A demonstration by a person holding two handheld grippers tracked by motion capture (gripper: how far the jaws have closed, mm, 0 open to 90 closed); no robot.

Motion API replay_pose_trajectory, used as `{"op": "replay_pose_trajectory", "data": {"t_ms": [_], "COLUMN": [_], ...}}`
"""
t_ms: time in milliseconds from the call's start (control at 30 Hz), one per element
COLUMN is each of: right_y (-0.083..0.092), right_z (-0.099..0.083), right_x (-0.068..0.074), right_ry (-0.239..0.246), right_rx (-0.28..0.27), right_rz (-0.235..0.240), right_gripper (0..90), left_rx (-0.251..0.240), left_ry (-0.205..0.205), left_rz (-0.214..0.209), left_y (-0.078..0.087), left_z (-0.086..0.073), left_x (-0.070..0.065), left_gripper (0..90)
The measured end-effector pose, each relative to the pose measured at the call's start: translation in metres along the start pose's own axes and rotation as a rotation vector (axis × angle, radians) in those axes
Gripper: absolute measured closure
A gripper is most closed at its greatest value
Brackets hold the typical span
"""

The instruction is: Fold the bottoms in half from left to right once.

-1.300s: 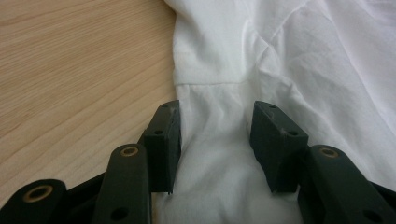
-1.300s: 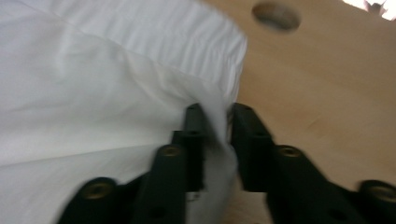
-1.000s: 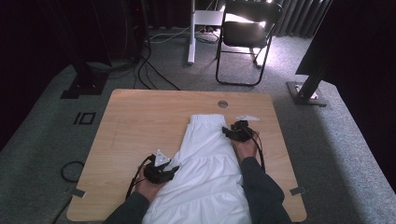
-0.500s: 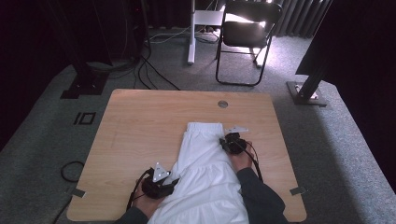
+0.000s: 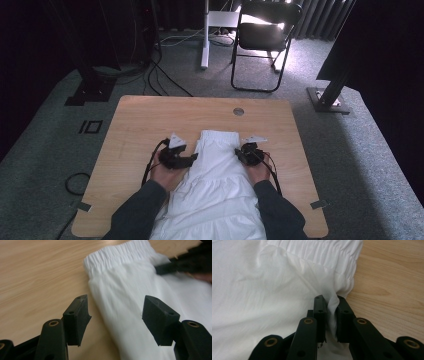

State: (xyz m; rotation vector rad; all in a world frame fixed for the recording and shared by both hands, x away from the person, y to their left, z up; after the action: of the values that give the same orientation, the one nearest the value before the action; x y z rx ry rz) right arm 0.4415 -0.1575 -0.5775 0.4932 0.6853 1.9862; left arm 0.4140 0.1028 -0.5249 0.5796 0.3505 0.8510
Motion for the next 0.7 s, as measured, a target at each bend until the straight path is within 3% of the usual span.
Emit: {"op": "replay_pose_trajectory", "data": {"t_ms": [33, 67, 100, 200, 367, 700], "right_y": [0.0, 0.0, -0.001, -0.001, -0.001, -0.002], "right_z": [0.0, 0.0, 0.0, 0.0, 0.0, 0.001], "right_x": [-0.001, -0.001, -0.002, -0.003, -0.004, -0.004], "right_ry": [-0.003, -0.003, -0.01, -0.01, -0.013, -0.017], "right_rx": [-0.002, -0.002, -0.002, -0.005, -0.01, -0.008], "right_rz": [0.003, 0.003, 0.012, 0.022, 0.028, 0.022], "right_gripper": [81.1, 81.1, 81.3, 81.5, 81.8, 81.8], "left_rx": [0.017, 0.017, 0.061, 0.099, 0.11, 0.09], "left_ry": [-0.002, -0.002, 0.008, 0.003, 0.009, -0.02], "left_rz": [0.0, 0.0, -0.001, 0.002, 0.01, 0.014], "left_y": [-0.014, -0.014, -0.046, -0.065, -0.072, -0.075], "left_z": [0.003, 0.003, 0.004, 0.0, -0.002, -0.003], "left_x": [0.001, 0.001, 0.003, 0.0, 0.003, 0.004], "left_gripper": [38.8, 39.8, 39.6, 38.3, 37.4, 36.7]}}
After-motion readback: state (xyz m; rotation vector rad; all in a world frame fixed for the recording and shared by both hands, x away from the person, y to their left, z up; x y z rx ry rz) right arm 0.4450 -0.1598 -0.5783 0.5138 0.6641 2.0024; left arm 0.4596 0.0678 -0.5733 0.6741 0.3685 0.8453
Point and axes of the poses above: each handheld gripper's, and its own axes: y roughly backward along the jaws, z roughly out of its top, x roughly to its left, the point moved 3 cm from there along -y, roughly forward along the jaws, and after that the axes turned 1 degree about -x, right-handed, at the moved point
